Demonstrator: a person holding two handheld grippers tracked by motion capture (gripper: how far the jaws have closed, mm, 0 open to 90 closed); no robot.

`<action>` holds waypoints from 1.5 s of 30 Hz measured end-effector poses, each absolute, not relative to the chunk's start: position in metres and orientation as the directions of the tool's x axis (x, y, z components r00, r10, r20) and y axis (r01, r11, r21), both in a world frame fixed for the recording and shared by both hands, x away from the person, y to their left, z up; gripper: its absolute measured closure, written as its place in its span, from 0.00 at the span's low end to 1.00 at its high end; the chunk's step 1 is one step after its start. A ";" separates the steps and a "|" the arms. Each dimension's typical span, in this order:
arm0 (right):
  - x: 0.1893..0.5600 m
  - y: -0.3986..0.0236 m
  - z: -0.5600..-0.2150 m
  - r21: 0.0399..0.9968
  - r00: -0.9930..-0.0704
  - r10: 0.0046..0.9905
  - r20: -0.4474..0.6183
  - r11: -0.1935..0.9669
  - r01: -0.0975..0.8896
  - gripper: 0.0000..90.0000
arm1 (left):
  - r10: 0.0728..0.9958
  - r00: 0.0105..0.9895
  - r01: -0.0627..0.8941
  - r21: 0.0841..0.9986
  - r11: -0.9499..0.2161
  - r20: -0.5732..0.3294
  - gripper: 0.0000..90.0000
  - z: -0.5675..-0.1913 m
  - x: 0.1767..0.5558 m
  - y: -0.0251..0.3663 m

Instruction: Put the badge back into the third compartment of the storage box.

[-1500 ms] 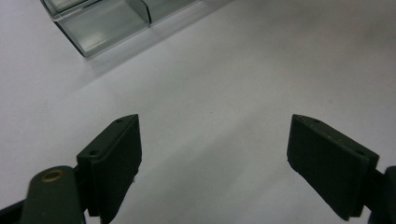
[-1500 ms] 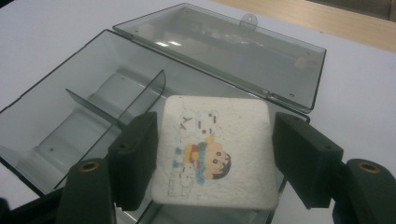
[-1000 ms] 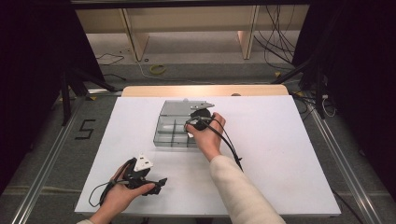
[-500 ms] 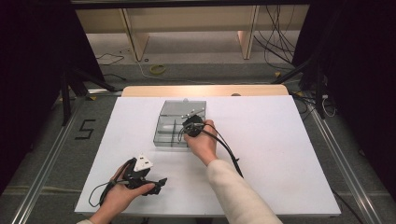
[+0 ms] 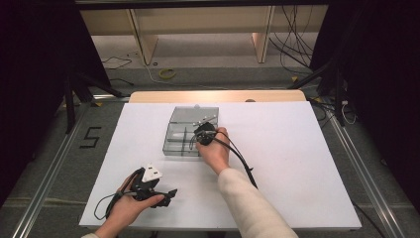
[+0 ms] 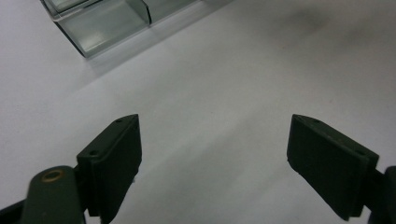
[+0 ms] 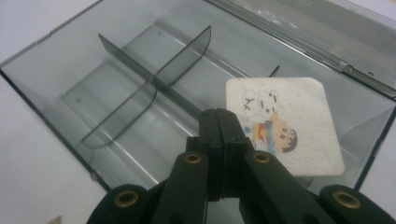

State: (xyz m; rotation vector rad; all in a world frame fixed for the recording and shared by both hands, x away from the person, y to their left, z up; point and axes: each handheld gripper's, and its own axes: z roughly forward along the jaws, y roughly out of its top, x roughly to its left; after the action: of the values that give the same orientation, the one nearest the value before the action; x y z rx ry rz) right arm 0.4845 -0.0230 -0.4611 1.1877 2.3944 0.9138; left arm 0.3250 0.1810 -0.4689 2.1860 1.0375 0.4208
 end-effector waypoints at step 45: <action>0.467 -0.056 -0.437 0.723 -0.551 0.828 -0.101 0.441 0.531 0.97 | 0.776 0.631 0.559 0.692 -0.457 0.002 0.20 -0.470 0.325 0.180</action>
State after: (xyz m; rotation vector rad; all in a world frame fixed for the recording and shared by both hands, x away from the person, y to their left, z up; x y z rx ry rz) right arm 0.4669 -0.0565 -0.4367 1.1450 2.2528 0.8999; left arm 0.3245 0.1799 -0.4696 2.1855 1.0383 0.4190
